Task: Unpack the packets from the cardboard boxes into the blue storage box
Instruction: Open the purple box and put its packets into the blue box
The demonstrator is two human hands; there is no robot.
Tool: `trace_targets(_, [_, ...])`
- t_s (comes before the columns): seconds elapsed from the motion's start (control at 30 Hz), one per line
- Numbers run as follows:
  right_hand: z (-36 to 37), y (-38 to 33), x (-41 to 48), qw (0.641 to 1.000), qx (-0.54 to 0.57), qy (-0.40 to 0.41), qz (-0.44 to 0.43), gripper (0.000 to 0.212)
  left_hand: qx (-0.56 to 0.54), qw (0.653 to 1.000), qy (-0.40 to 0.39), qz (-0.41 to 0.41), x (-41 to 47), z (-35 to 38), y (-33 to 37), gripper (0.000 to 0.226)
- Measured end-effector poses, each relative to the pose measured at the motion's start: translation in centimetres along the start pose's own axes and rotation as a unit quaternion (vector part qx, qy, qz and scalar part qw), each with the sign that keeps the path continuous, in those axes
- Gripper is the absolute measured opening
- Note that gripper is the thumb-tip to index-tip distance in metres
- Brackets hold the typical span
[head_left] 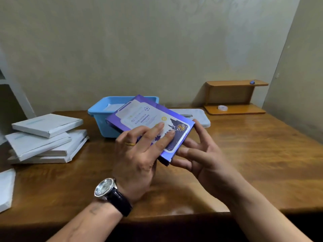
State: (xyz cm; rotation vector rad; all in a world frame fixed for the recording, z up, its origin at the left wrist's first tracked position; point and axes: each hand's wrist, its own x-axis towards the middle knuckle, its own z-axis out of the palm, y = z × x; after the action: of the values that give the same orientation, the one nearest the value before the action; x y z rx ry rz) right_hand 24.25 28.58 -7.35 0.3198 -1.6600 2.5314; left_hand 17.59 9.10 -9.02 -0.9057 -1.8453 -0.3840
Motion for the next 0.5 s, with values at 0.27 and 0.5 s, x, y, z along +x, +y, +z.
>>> trace_targets(0.27, [0.3,1.8,-0.2,0.998,0.055,0.021,0.014,0.098,-0.004,1.0,-0.026,-0.008,-1.2,0.5,0.3,0.059])
trace_targets(0.5, [-1.3,0.8,0.9,0.99,0.051,0.112,0.073,0.045,-0.144,0.983,-0.013,-0.111,-0.4,0.6,-0.2,0.062])
